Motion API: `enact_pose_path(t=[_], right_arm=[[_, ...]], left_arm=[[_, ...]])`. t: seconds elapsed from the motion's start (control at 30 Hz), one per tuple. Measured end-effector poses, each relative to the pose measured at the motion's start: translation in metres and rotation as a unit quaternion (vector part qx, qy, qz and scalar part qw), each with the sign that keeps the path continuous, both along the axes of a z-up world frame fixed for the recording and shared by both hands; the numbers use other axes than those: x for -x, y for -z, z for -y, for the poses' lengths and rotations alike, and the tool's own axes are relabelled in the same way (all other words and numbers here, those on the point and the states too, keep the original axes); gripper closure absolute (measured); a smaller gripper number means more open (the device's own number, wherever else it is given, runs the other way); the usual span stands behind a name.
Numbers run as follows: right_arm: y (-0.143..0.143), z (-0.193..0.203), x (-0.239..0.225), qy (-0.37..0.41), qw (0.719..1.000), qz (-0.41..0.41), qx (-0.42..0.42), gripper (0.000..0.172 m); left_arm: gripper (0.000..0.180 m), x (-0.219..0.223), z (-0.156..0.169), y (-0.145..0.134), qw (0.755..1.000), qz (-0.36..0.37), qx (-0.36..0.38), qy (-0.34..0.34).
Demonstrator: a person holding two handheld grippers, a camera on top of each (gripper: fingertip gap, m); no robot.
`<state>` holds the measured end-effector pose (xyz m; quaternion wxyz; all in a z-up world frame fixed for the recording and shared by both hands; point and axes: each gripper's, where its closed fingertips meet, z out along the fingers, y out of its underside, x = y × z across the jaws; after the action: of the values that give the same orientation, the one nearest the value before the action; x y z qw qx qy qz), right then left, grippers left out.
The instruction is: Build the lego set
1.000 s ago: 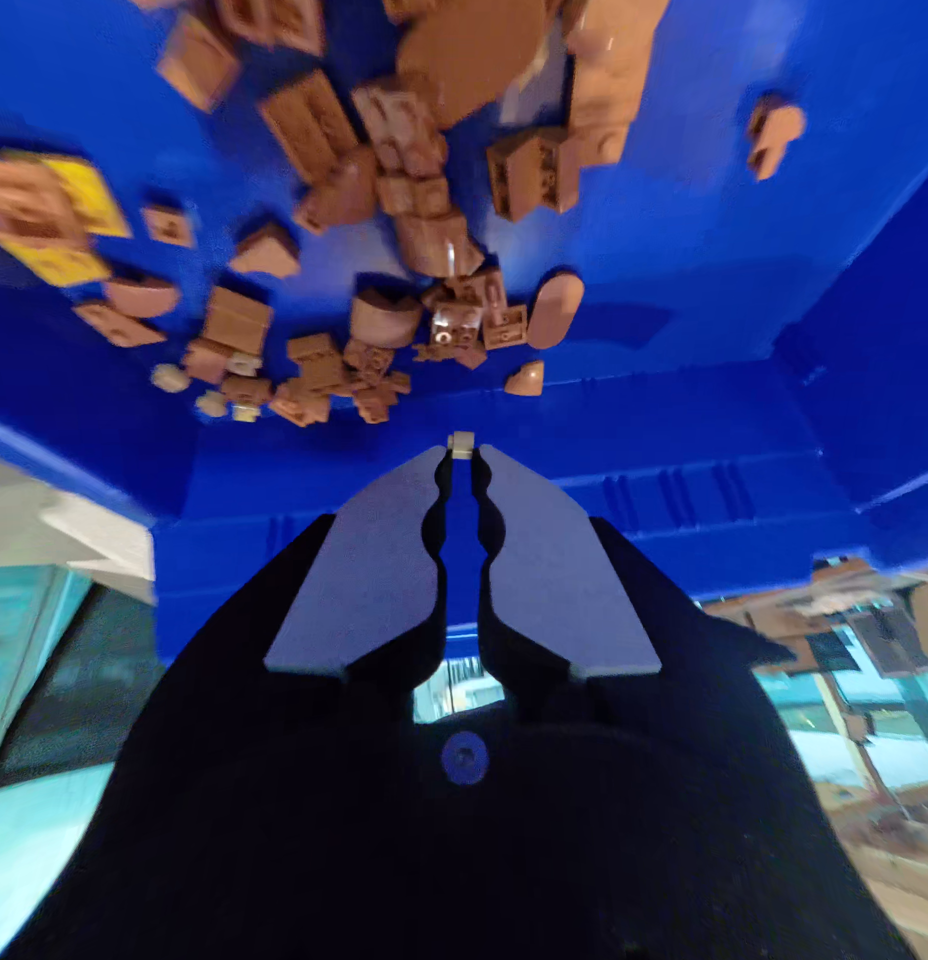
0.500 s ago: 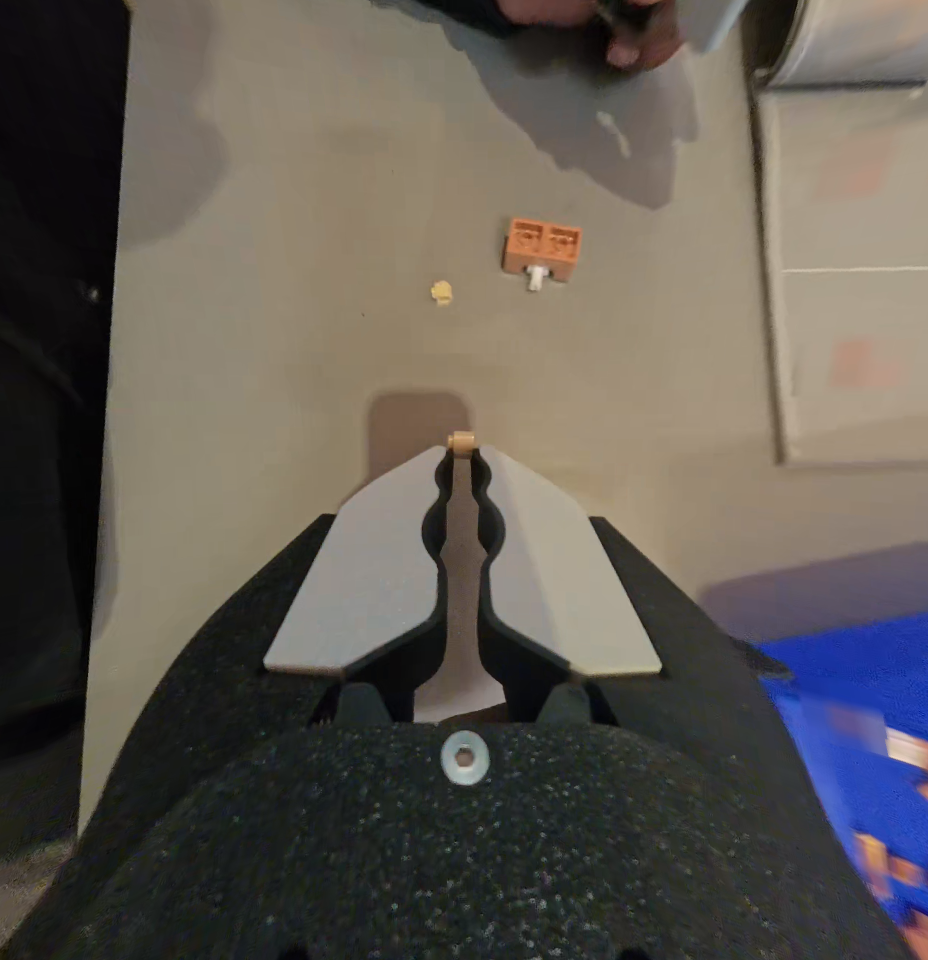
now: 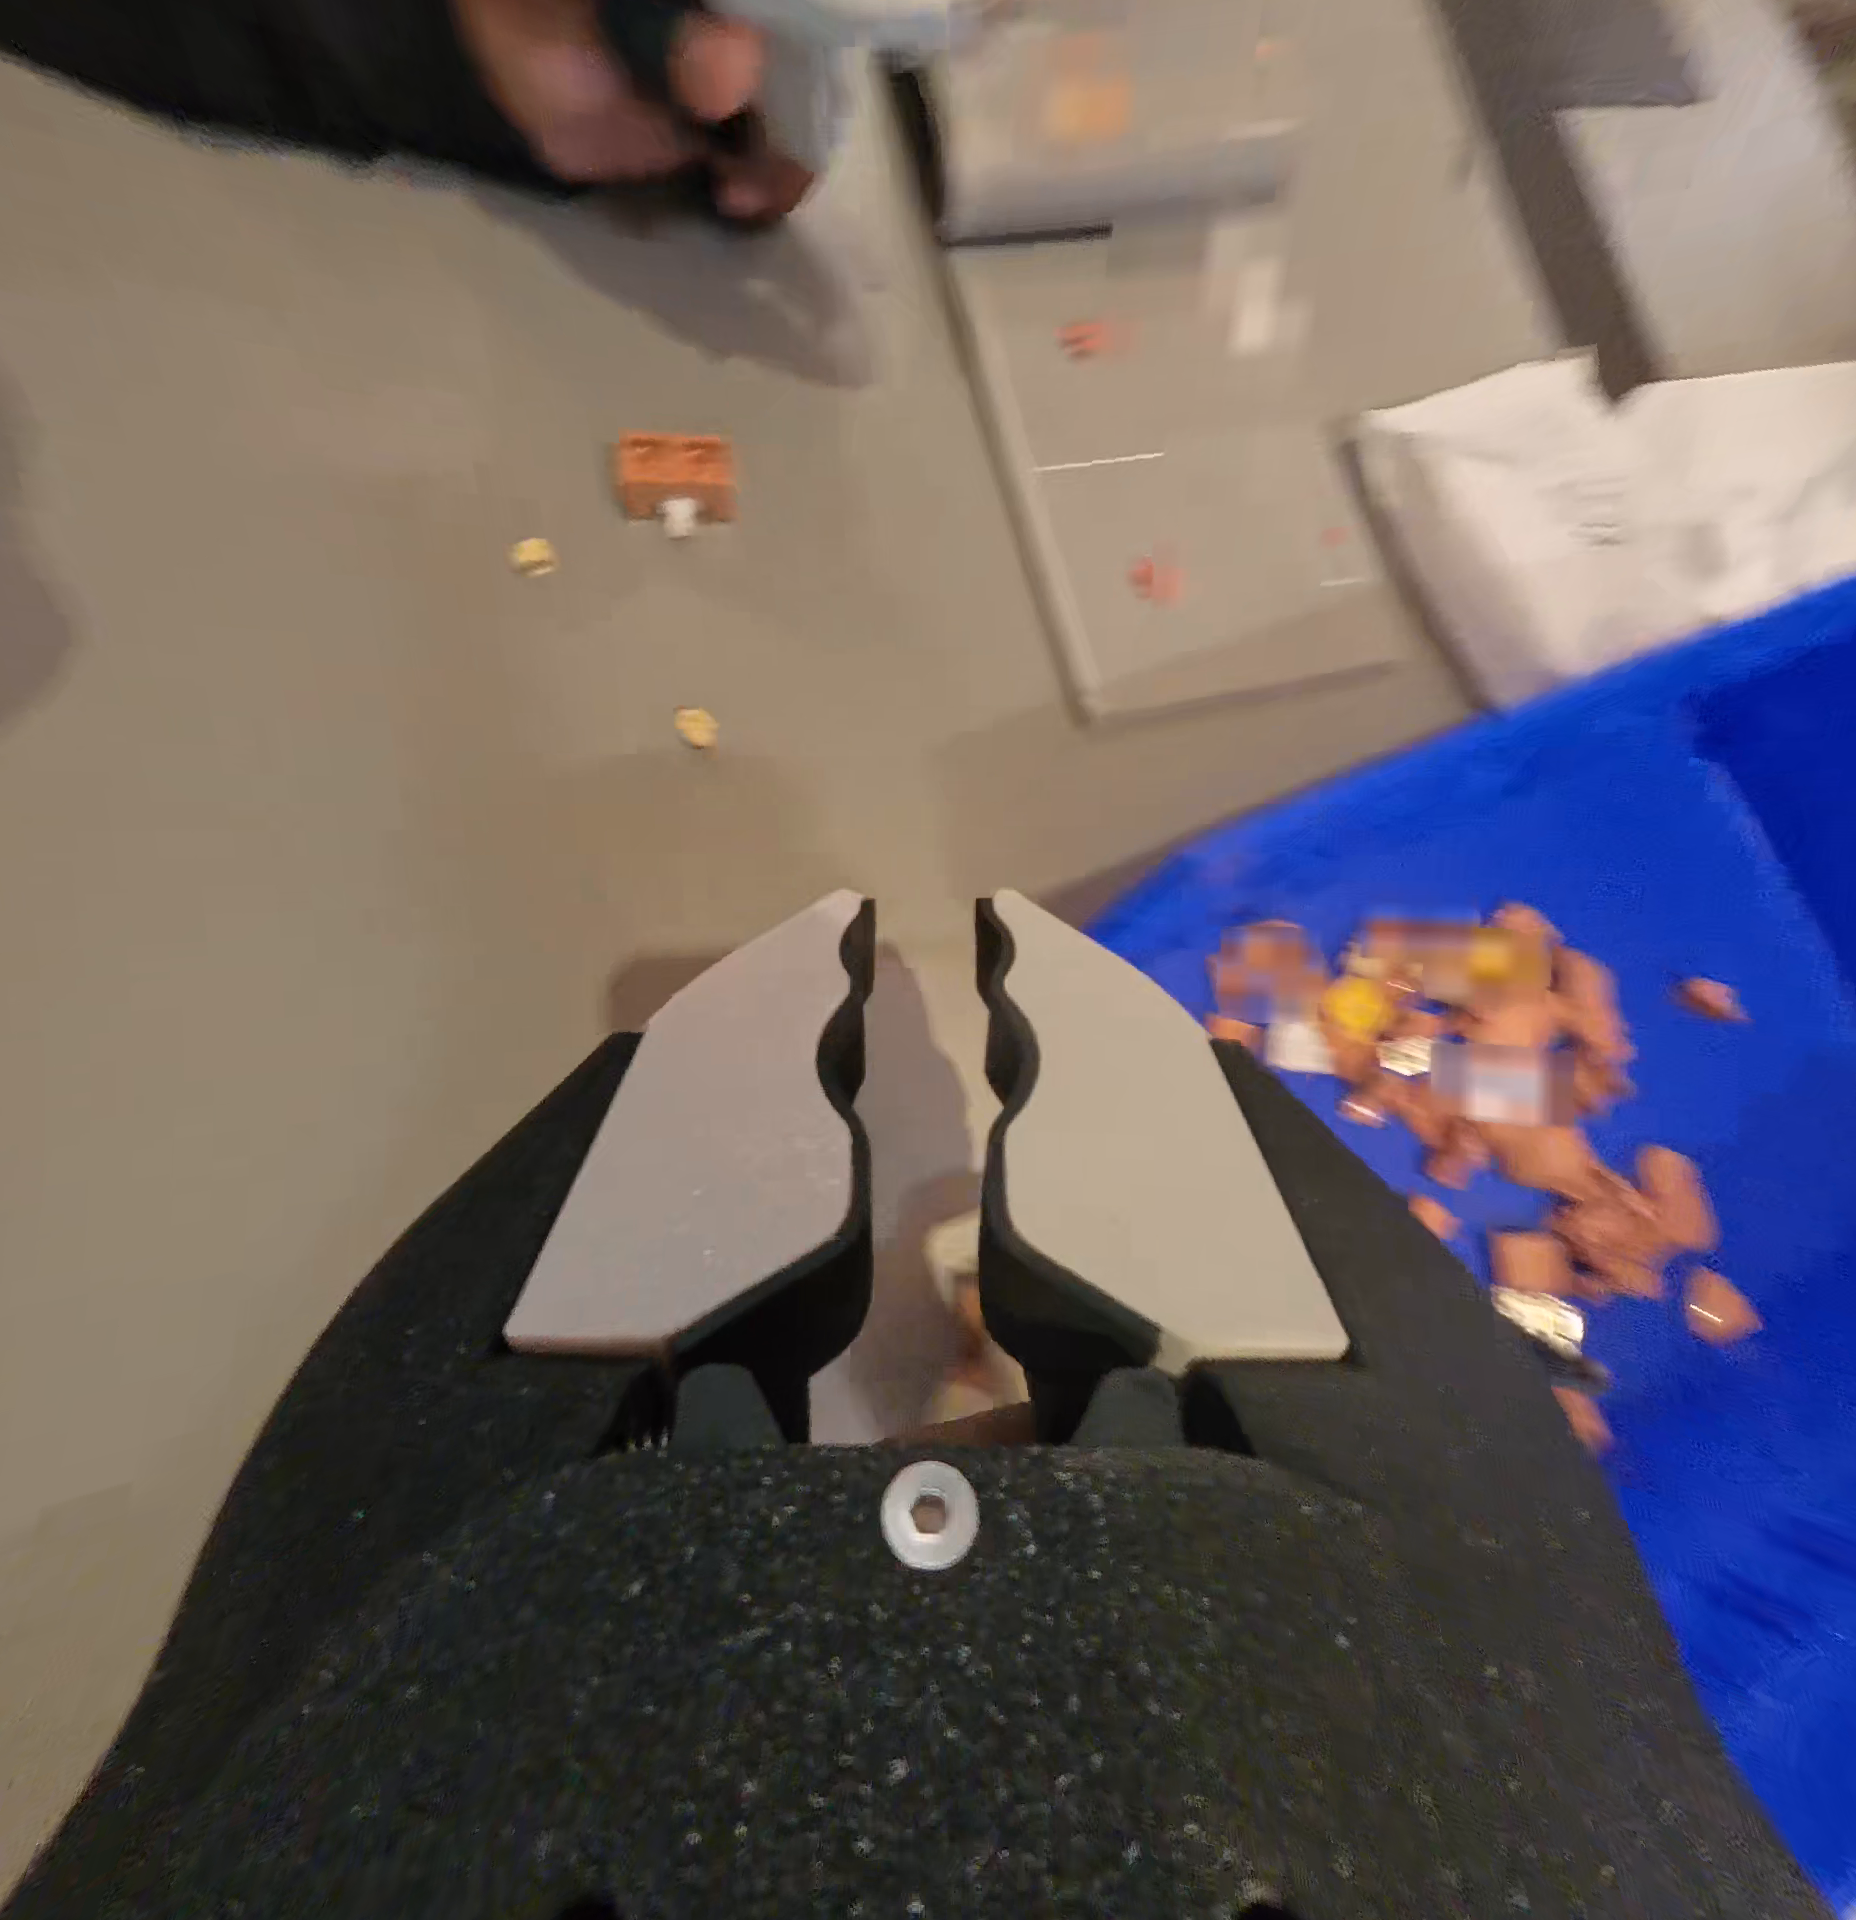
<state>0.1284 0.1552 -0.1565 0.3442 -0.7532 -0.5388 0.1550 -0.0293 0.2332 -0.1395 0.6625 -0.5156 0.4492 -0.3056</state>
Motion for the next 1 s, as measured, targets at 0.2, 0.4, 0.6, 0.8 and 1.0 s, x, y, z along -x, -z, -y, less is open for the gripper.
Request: enact_pose_path(t=[0.2, 0.4, 0.6, 0.8, 1.0], right_arm=[[0.024, -0.106, -0.069, 0.059, 0.991, 0.112, 0.043, 0.162], [0.079, -0.146, -0.078, 0.035, 0.969, 0.222, 0.103, 0.166], [0.086, -0.149, -0.074, 0.026, 0.971, 0.205, 0.123, 0.163], [0.082, -0.141, -0.067, 0.004, 0.972, 0.197, 0.125, 0.164], [0.089, -0.143, -0.068, 0.006, 0.967, 0.225, 0.118, 0.156]], left_arm=[[0.18, 0.0, -0.003, 0.001, 1.0, -0.006, -0.003, -0.013], [0.18, 0.002, -0.005, 0.001, 1.0, -0.008, -0.01, -0.028], [0.18, 0.002, -0.005, 0.002, 1.0, -0.011, -0.007, -0.022], [0.18, 0.001, -0.003, 0.003, 1.0, -0.014, -0.006, -0.015], [0.18, 0.001, -0.002, 0.003, 1.0, -0.015, -0.009, -0.015]])
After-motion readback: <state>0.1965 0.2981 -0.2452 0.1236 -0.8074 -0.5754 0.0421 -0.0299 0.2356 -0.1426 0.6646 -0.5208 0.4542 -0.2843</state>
